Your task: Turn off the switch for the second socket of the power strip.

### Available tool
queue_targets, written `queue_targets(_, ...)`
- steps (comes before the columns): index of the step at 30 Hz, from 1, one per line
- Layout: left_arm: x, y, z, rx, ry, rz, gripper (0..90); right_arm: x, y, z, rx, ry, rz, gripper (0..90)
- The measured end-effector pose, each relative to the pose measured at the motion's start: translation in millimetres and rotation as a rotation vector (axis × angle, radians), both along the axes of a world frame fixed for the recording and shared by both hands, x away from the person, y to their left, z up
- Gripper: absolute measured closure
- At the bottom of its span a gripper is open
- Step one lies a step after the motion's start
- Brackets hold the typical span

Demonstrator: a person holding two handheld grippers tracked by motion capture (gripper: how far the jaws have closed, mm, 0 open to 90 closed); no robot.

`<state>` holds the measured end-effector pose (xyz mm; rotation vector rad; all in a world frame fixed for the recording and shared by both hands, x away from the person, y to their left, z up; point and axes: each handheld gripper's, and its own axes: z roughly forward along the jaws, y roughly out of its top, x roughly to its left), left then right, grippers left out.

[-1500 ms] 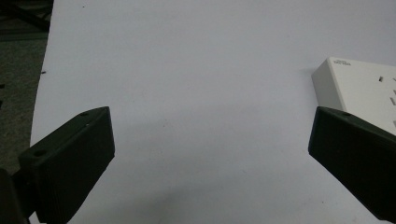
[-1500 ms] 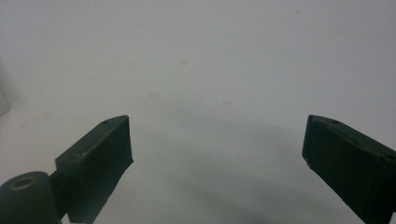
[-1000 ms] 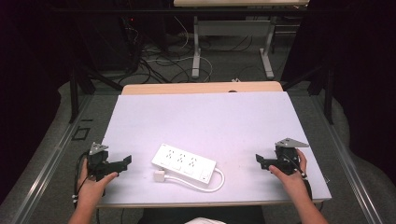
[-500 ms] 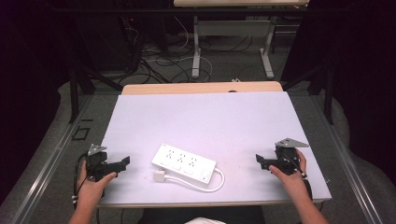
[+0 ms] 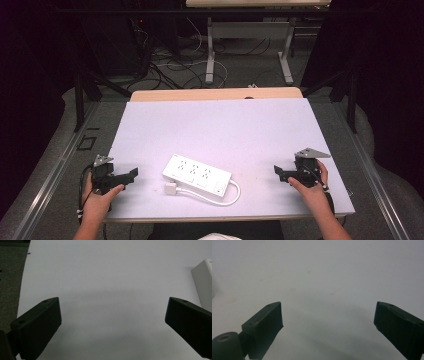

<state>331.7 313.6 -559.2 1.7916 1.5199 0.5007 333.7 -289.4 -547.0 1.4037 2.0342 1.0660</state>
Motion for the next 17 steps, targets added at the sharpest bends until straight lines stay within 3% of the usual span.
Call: queue_targets(17,0.2,1.1,0.9,0.001,0.017,-0.004,0.9,1.0,-1.7,-0.8,0.002,0.003,0.003,7.8)
